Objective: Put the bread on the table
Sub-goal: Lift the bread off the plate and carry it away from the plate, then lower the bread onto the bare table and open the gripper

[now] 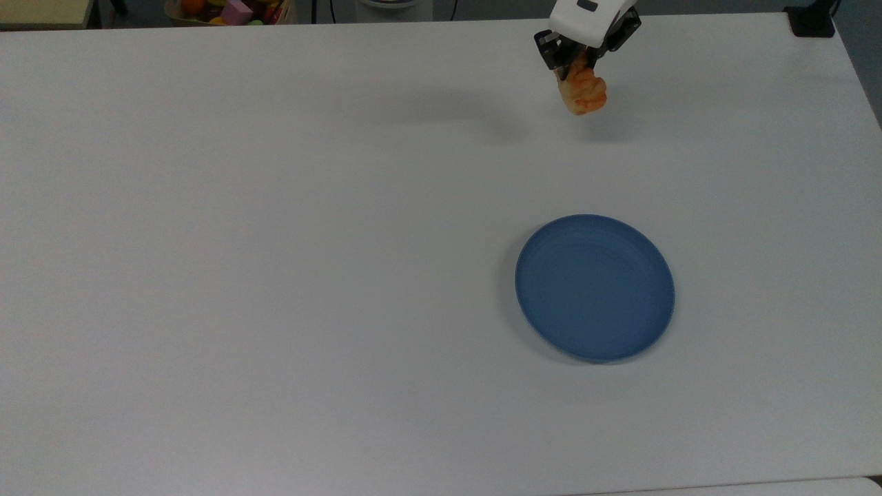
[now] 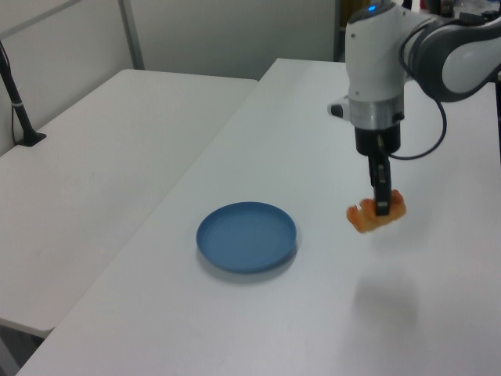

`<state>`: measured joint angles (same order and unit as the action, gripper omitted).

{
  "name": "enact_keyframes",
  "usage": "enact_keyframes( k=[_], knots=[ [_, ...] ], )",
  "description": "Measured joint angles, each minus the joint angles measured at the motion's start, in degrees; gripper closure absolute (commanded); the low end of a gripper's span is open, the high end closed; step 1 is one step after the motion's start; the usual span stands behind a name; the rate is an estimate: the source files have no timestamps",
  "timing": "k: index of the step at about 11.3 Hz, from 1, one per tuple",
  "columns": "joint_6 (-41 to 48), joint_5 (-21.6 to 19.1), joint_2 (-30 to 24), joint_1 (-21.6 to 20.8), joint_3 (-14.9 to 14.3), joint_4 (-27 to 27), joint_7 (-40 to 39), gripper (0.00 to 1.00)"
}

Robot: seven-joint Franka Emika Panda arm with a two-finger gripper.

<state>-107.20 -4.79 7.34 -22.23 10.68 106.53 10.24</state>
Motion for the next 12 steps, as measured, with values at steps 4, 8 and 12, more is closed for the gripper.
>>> enact_keyframes(
  k=[4, 8, 12],
  knots=[
    [-4.5, -3.5, 0.3, 0.3, 4.6, 7.6, -0.4, 0.62],
    [-19.0, -3.6, 1.1, 0.3, 7.3, 14.8, 4.9, 0.61],
    [-22.7, -3.6, 1.2, 0.3, 9.1, 17.1, 9.5, 0.08]
  ],
)
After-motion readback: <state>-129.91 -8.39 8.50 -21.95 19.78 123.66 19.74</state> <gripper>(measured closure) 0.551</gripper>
